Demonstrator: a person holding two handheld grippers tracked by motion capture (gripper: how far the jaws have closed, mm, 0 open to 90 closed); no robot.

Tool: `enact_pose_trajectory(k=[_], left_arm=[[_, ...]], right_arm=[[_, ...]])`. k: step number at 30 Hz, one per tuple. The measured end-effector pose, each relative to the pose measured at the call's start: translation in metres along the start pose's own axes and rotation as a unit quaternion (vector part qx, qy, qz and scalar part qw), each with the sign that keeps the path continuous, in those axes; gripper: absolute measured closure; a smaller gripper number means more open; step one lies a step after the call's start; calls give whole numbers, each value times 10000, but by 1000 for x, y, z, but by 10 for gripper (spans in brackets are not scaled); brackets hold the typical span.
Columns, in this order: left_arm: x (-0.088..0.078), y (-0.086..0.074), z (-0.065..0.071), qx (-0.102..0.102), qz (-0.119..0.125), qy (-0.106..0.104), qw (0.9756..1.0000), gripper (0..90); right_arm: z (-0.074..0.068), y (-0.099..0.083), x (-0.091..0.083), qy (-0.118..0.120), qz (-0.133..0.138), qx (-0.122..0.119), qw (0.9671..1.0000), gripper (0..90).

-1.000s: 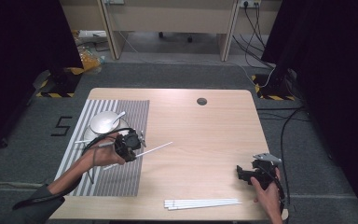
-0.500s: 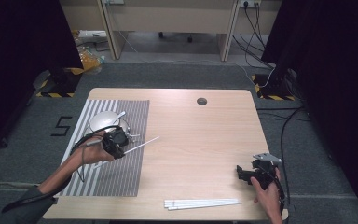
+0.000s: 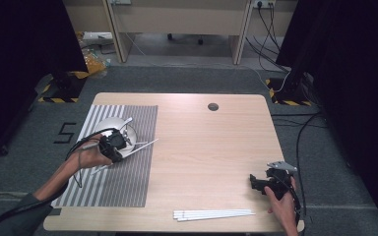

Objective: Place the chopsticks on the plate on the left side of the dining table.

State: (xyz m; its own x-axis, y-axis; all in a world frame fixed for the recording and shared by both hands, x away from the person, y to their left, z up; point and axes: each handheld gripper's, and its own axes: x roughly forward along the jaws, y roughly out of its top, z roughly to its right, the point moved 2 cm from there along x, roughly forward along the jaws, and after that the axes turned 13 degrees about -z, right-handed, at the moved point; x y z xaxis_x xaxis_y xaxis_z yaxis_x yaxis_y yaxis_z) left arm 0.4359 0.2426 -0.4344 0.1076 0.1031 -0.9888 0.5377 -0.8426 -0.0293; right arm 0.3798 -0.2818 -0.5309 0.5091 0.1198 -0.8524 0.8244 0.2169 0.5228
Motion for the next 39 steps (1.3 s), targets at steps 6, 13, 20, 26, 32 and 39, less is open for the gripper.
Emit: enact_pose_trajectory(k=[6, 13, 20, 26, 32, 39], left_arm=[[4, -3, -5, -29, -58, 18, 10000, 845], [10, -5, -13, -119, -120, 67, 9998, 845], [17, -3, -17, -97, -242, 106, 9996, 845], [23, -2, -20, -60, -365, 152, 9992, 845], [28, 1, -22, -4, -548, 205, 9983, 845], [31, 3, -25, 88, -642, 275, 9975, 844]], right_arm=[[0, 0, 0, 4, -4, 14, 10000, 4], [0, 0, 0, 2, -3, 7, 10000, 3], [0, 0, 0, 4, 0, 13, 10000, 3], [0, 0, 0, 3, 0, 14, 10000, 3], [0, 0, 0, 3, 0, 15, 10000, 3], [0, 0, 0, 3, 0, 13, 10000, 3]])
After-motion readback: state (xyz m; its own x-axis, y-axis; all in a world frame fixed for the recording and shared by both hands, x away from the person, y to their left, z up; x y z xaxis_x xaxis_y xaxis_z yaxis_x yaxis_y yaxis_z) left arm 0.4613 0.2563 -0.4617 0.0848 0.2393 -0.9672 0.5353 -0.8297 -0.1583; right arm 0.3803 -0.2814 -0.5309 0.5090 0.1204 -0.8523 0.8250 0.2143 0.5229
